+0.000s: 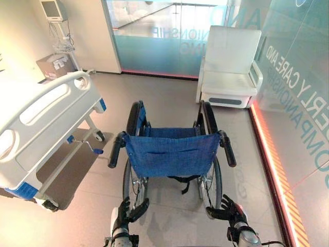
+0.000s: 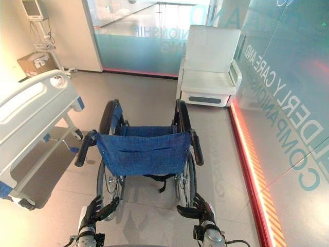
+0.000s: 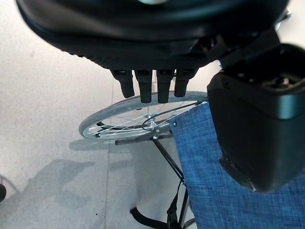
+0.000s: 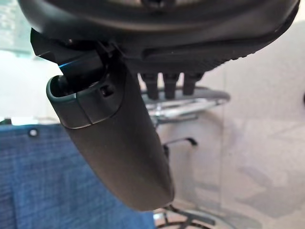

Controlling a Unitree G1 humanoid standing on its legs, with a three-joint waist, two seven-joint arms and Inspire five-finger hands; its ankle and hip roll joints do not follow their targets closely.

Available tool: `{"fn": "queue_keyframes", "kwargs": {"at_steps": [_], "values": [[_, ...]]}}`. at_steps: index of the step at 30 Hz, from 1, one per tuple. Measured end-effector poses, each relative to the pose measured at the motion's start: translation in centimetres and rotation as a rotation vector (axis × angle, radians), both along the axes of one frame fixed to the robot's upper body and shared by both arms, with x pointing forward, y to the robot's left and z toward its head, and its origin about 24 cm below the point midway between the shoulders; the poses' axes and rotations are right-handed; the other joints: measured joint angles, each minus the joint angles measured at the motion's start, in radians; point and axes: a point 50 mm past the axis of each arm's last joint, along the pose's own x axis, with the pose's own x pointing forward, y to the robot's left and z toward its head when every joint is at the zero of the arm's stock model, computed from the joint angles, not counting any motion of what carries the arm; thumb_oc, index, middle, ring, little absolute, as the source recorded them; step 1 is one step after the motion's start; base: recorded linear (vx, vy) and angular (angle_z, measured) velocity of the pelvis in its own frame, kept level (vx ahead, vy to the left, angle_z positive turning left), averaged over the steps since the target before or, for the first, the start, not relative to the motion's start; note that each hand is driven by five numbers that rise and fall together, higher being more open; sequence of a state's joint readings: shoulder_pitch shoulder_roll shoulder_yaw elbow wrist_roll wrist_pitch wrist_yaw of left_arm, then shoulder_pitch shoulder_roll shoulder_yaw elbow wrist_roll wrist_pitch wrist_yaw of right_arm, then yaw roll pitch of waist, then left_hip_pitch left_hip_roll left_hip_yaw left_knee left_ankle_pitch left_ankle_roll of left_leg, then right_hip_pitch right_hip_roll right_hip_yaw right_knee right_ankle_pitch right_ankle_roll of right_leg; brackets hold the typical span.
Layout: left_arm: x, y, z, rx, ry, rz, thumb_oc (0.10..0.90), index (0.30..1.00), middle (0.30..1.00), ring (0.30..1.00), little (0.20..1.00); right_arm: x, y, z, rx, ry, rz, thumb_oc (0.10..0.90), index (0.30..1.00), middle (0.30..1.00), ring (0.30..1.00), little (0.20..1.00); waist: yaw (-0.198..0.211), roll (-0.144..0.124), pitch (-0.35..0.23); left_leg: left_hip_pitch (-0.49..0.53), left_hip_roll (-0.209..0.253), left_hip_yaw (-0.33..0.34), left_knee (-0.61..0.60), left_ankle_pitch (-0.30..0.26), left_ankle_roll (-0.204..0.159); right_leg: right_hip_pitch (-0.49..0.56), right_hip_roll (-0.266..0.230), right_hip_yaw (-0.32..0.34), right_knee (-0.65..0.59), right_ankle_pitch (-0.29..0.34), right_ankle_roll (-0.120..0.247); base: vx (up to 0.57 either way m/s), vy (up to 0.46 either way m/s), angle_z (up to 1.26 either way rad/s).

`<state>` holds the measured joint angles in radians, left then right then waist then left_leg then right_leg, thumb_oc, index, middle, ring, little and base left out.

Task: Push the wheelchair next to the bed

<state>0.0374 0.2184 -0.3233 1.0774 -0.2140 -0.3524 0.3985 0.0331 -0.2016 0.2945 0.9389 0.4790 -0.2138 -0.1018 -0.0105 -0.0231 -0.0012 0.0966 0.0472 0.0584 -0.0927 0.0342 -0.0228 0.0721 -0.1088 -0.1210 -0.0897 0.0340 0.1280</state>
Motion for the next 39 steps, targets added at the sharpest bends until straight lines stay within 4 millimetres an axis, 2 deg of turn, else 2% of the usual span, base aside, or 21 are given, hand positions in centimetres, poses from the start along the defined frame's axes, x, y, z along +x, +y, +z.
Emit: {"fn": "queue_keyframes", "kwargs": {"at_steps": [5,10,25,28,30,34,39], "values": [[-0.3,-0.5,-0.3,-0.091,0.011,0.03,0.8,0.9,0.9,0.9,0.9,-0.1,0.6,-0.2,0.018,0.012,0.0,0.8,0.9,0.9,0.9,0.9,-0.001,0.0,0.0,0.005,0.0,-0.001,-0.002,0.0,0.0,0.005,0.0,-0.001,0.0,-0.003,-0.005,0.0,0.0,0.0],[-0.3,-0.7,-0.4,-0.112,0.013,0.016,0.8,0.9,0.9,0.9,0.9,-0.2,1.1,-0.3,0.032,0.029,0.004,0.8,0.9,0.9,0.9,0.9,-0.001,0.001,0.0,0.005,0.0,-0.001,-0.005,0.0,0.0,0.004,0.0,0.0,0.0,-0.004,-0.006,0.0,0.007,0.0],[-0.4,-0.3,-0.4,-0.094,0.016,0.067,0.8,0.9,0.9,0.9,0.9,-0.3,0.3,-0.3,0.02,0.043,-0.004,0.8,0.9,0.9,0.9,0.9,-0.001,-0.002,0.002,0.011,0.0,-0.001,-0.006,0.0,0.0,0.01,0.001,0.001,0.0,-0.004,-0.006,0.0,0.0,0.0],[0.0,1.1,0.3,-0.103,-0.048,0.234,0.8,0.9,0.9,0.9,0.9,0.4,-0.5,0.6,0.039,-0.001,-0.035,0.8,0.9,0.9,0.9,0.9,-0.003,-0.006,0.004,0.011,0.001,-0.002,-0.006,0.0,-0.001,0.009,0.001,0.001,0.0,-0.003,-0.005,0.0,0.0,0.0],[0.5,2.8,1.3,-0.1,-0.133,0.366,0.8,0.9,0.9,0.9,0.9,1.3,-1.6,1.8,0.035,-0.07,-0.064,0.8,0.9,0.9,0.9,0.9,-0.002,-0.011,0.007,0.011,0.001,-0.002,-0.006,0.0,-0.001,0.01,0.002,0.001,0.0,-0.001,-0.001,0.0,0.0,0.0],[2.2,5.9,3.9,-0.04,-0.279,0.455,0.8,0.9,0.9,0.9,0.9,2.9,-4.5,4.3,-0.005,-0.188,-0.139,0.8,0.9,0.9,0.9,0.9,0.0,-0.02,0.018,0.014,0.001,-0.004,-0.005,0.0,-0.001,0.014,0.001,-0.001,0.0,-0.001,-0.001,0.0,0.0,0.0],[3.7,8.4,6.6,0.008,-0.42,0.512,0.8,0.9,0.9,0.9,0.9,4.1,-8.0,7.1,-0.047,-0.311,-0.23,0.8,0.9,0.9,0.9,0.9,-0.002,-0.019,0.038,0.027,0.0,-0.004,-0.006,0.0,-0.001,0.027,0.001,0.0,-0.004,-0.001,0.0,0.0,0.0,0.0]]}}
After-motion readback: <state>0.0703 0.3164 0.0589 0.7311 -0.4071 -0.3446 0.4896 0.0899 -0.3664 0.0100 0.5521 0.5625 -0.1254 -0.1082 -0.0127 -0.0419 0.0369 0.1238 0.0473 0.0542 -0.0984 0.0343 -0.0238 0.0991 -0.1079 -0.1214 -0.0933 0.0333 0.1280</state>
